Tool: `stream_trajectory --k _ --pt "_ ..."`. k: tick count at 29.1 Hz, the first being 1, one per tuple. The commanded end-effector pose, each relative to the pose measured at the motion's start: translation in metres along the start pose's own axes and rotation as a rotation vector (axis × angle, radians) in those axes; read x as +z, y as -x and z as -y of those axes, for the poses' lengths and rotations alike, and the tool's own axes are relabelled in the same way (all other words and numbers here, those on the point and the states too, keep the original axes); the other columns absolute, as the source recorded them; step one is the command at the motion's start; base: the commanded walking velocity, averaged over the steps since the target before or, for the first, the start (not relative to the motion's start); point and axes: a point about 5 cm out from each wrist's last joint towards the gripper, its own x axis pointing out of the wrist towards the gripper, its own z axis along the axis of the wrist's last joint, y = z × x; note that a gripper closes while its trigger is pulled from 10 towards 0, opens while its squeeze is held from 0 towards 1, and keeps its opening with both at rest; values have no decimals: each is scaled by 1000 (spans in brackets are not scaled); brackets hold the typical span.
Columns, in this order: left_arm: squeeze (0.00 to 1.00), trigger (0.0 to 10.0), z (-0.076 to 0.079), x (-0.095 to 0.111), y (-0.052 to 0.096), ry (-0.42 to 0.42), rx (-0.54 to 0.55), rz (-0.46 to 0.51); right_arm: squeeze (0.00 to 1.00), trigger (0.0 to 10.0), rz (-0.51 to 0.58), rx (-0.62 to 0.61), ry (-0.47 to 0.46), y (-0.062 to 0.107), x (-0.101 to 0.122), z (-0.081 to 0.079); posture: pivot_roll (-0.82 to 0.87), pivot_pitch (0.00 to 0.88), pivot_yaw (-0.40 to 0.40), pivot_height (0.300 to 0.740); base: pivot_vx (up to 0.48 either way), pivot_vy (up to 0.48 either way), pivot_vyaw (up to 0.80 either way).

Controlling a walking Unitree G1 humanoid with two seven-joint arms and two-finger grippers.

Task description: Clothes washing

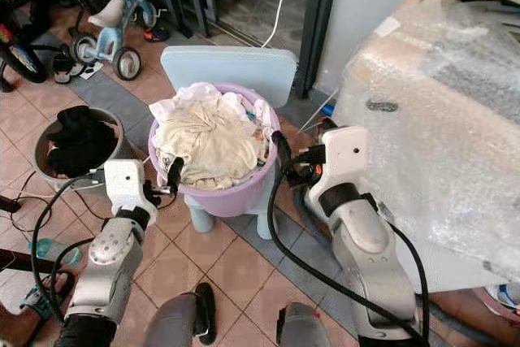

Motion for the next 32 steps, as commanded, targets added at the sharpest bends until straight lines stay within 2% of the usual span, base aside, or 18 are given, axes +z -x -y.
stream_trajectory --k 1,5,11,17,21,25,32 --pt "0 10000 -8 -6 8 -25 9 -37 0 10000 2 16 -14 -2 -3 -6 -86 145 52 740 0 0 800" --pt "0 10000 -15 -11 17 -42 31 -71 0 10000 -5 9 -19 -7 -9 -10 -75 141 54 740 0 0 769" --pt "0 10000 -15 -5 15 -38 20 -63 0 10000 -11 10 -17 -7 -16 -11 -75 139 54 740 0 0 425" --pt "0 10000 -10 -2 12 -31 -8 -54 0 10000 -44 22 -29 -7 -22 -9 -81 137 59 740 358 0 0" --pt "0 10000 -6 -2 12 -25 -19 -60 0 10000 -149 141 -37 -3 -40 -21 -82 132 60 740 413 0 0" --pt "0 10000 -6 -1 11 -22 -21 -60 0 10000 -160 186 -35 -1 -43 -27 -81 133 61 740 429 0 0" --pt "0 10000 -6 -2 11 -19 -16 -71 0 10000 -169 186 -30 0 -45 -26 -81 138 58 740 395 0 0"
